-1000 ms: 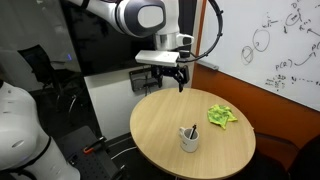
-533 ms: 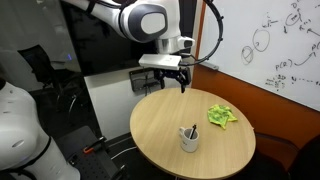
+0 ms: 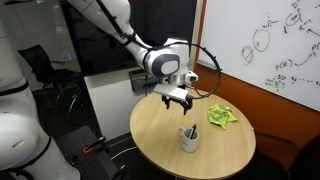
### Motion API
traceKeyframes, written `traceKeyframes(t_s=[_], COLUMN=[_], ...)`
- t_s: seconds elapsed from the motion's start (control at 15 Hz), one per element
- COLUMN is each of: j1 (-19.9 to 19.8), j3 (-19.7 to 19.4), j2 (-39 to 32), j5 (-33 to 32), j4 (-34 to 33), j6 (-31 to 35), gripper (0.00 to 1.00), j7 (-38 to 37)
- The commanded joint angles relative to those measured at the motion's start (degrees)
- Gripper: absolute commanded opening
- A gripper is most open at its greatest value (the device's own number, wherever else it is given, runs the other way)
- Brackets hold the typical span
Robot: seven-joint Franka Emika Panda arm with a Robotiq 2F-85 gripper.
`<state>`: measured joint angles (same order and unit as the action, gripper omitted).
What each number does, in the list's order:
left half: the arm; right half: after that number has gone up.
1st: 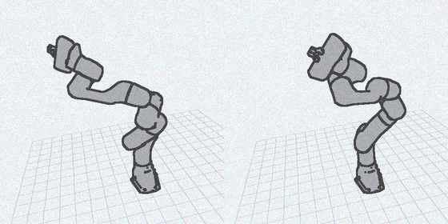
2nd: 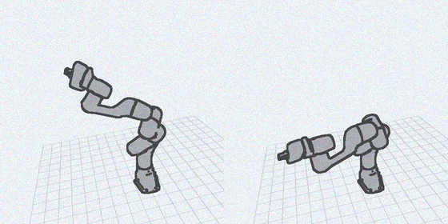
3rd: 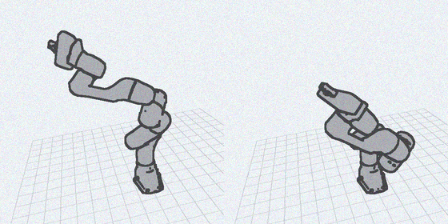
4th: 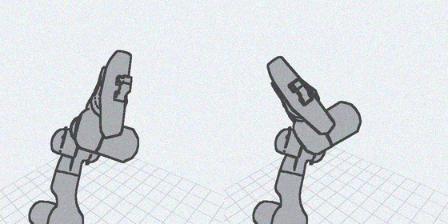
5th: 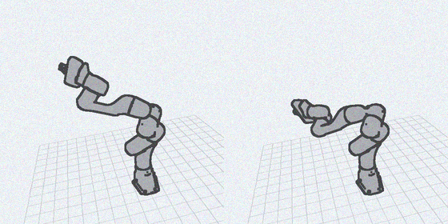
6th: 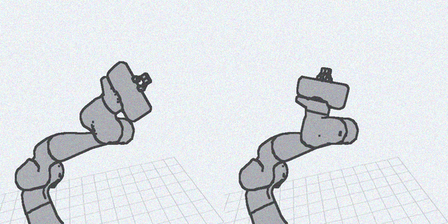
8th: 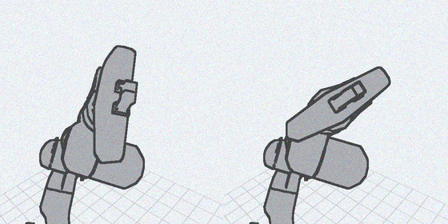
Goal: Remove the marker from the cup and put it on the table
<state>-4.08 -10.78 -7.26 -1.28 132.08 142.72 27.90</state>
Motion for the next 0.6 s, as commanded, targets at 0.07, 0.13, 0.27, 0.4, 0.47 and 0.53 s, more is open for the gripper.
traceKeyframes(t_s=[0.07,0.13,0.27,0.4,0.47,0.53], j1=[-5.01,-6.57,-9.55,-11.46,-12.24,-12.92], j3=[3.7,4.73,7.0,8.53,9.21,9.86], j2=[-13.72,-16.43,-20.75,-24.87,-26.87,-28.28], j5=[2.78,3.49,5.03,5.22,5.15,5.17], j4=[-12.51,-15.34,-20.11,-24.42,-26.47,-28.05], j6=[-1.39,-1.99,-2.94,-4.02,-5.06,-6.11], gripper=[1.0,1.0,1.0,1.0,1.0,1.0], j7=[1.56,2.33,2.98,2.59,2.38,2.33])
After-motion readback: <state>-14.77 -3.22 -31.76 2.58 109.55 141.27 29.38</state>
